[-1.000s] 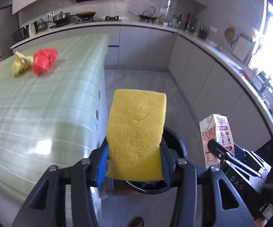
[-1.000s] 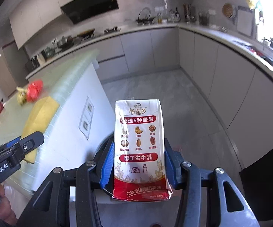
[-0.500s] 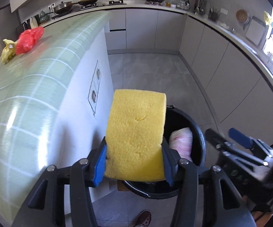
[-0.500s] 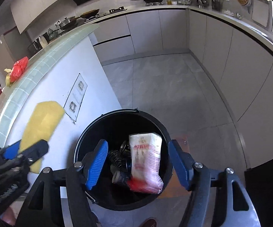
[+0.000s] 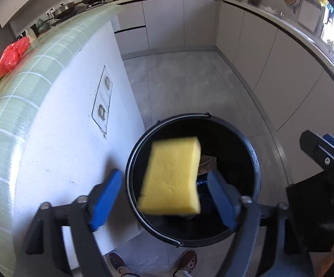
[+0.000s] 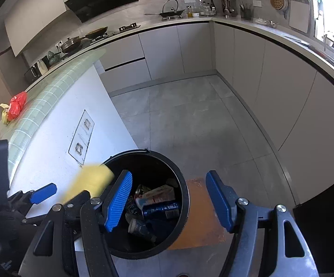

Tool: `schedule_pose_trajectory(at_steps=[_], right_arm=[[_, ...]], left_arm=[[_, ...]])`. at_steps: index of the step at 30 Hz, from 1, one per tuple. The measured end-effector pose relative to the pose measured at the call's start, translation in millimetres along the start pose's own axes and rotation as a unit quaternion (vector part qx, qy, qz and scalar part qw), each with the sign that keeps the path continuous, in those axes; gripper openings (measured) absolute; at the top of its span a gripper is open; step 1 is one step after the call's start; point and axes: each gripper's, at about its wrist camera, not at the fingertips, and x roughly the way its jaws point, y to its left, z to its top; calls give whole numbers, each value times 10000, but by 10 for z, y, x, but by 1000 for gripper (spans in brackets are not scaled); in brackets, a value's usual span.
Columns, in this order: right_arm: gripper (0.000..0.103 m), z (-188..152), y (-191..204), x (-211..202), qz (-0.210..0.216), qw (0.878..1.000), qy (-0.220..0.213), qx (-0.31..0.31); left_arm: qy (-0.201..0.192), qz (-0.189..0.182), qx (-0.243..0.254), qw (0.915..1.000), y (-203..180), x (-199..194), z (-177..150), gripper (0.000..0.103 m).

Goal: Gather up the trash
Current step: 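Open both tools to drop the carton and sponge into the bucket, then move both open tools back to the yellow rag and red bag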

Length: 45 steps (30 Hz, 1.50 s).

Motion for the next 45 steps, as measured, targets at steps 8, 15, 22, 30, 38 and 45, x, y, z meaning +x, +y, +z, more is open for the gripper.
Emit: schedule_pose_trajectory(at_steps=[8,15,22,30,38,45], right_arm=[[69,-49,-2,-85,-290,9995,62,54],[69,-89,89,-277,-391,9992,9,98],[69,-197,43,-381,-454,9988,-39,175],[69,-162,-103,-412,-472,9982,-120,357],[69,29,3,-551,-448,9977,-250,436],[69,309,784,-952,-129,9977,-660,97]], left_arm=[[-406,71,-54,9991,26,-359,53,81],[-450,-72,5,9990,89,-434,126,86],[-14,-388,-2,9992,70,-185,140,92],[86,-986,-264,9947,118,-223,233,92],[-351,-1286,-609,9892,370,-813,449,92],[-1090,-1023,-794,9856,1138,-1523,531,92]])
